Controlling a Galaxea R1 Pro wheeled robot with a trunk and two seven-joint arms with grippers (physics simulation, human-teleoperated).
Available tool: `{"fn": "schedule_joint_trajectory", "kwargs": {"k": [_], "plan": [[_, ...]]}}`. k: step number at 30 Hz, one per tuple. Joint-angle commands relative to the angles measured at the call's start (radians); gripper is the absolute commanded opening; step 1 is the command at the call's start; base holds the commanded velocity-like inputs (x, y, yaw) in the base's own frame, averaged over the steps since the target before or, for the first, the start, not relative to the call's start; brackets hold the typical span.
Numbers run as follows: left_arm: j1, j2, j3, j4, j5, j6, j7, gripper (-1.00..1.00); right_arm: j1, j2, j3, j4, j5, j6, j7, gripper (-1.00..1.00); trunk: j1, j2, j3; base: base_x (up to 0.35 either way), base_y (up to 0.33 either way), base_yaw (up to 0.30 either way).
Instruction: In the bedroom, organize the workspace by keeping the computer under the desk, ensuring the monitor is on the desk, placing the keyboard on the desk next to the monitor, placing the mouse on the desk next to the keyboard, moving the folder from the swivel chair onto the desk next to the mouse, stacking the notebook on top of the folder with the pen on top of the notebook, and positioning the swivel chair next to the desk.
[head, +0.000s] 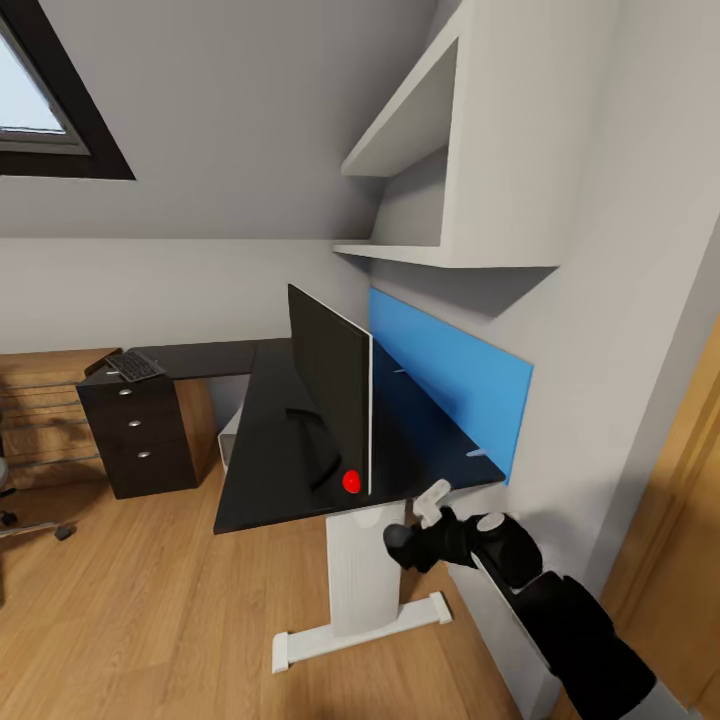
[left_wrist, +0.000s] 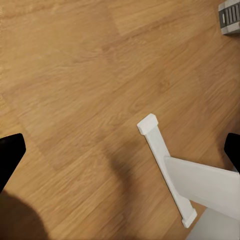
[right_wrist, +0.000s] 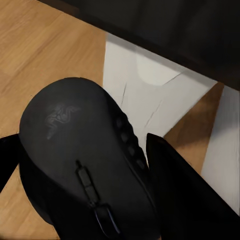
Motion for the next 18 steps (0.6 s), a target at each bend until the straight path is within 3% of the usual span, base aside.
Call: {"fn": "schedule_joint_trajectory", "kwargs": {"k": [1, 5, 18], "plan": [[0.000, 0.000, 0.000, -0.002, 0.011, 0.004, 0.009, 1.00, 0.022, 0.006, 0.001, -0.035, 0.040, 0.011, 0.003, -1.00, 0.000, -0.001, -0.001, 0.000, 0.157, 0.000], [0.000, 0.000, -0.002, -0.003, 0.011, 0.004, 0.008, 1.00, 0.039, 0.017, -0.001, -0.062, 0.066, 0.015, 0.002, -1.00, 0.000, -0.001, -0.001, 0.000, 0.233, 0.000], [0.000, 0.000, -0.003, -0.003, 0.011, 0.004, 0.008, 1.00, 0.044, 0.021, -0.002, -0.071, 0.073, 0.013, 0.002, -1.00, 0.000, -0.001, -0.001, 0.000, 0.277, 0.000]]}}
